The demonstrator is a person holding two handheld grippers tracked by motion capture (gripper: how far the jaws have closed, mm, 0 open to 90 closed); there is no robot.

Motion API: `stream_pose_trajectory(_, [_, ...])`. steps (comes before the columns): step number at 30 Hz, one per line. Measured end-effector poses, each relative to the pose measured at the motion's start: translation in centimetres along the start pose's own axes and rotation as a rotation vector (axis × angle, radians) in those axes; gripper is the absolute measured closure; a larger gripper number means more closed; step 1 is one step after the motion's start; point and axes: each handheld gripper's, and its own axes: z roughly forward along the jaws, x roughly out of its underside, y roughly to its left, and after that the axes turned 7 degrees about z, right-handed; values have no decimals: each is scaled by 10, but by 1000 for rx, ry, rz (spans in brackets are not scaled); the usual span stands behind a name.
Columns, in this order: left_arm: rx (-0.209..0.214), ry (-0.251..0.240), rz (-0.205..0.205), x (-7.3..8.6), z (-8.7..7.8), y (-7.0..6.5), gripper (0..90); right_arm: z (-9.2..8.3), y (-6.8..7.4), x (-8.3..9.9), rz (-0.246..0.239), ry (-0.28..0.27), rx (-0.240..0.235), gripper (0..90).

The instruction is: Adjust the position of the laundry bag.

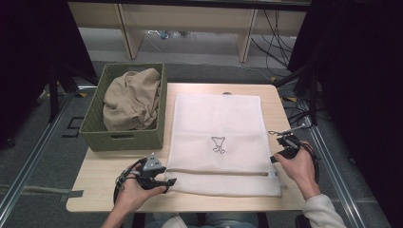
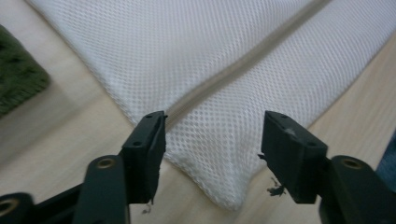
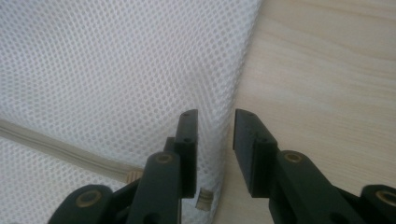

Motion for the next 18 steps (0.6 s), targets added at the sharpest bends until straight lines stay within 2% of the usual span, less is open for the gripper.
stream_pose_trajectory(2, [-14,-17,-15,-1,-1,0,354,-4,-1,1,11,-14,-3,703])
stream_pose_trajectory(3, [-5,-24,-29,0,0,1,345,-5,-2,1,14,-25,-2,698])
stream_pose_trajectory(4, [-22,-21,-31,0,0,2,334,-6,0,2,43,-10,-1,695])
stream_pose_trajectory(5, [-22,-21,-31,0,0,2,330,-6,0,2,43,-10,-1,695])
stream_pose_trajectory(6, [-16,-24,-37,1,0,2,330,-6,-4,1,6,-21,-9,692])
stream_pose_trajectory(7, [-27,-26,-43,2,0,3,328,-6,-4,0,13,-22,-3,689])
stream_pose_trajectory(8, [-16,-23,-45,2,0,4,329,-6,-4,0,27,-20,5,688])
stream_pose_trajectory(9, [-16,-23,-45,2,0,4,330,-7,-5,0,4,-25,-2,688])
stream_pose_trajectory(11, [-22,-36,-54,3,1,4,334,-8,-5,-1,22,-28,-4,687])
stream_pose_trajectory(12, [-19,-37,-52,3,0,4,335,-9,-7,-1,3,-15,3,686])
stream_pose_trajectory(13, [-19,-37,-52,3,0,4,335,-10,-4,0,44,-18,2,687])
stream_pose_trajectory(14, [-22,-37,-53,3,0,4,335,-9,-5,1,55,-26,0,687])
stream_pose_trajectory(15, [-19,-27,-39,3,0,5,336,-10,-6,1,45,-21,2,686])
stream_pose_trajectory(17, [-22,-27,-42,2,1,5,337,-11,-8,2,47,-17,1,687])
stream_pose_trajectory(18, [-20,-39,-52,2,1,3,337,-10,-10,1,24,-37,-5,687])
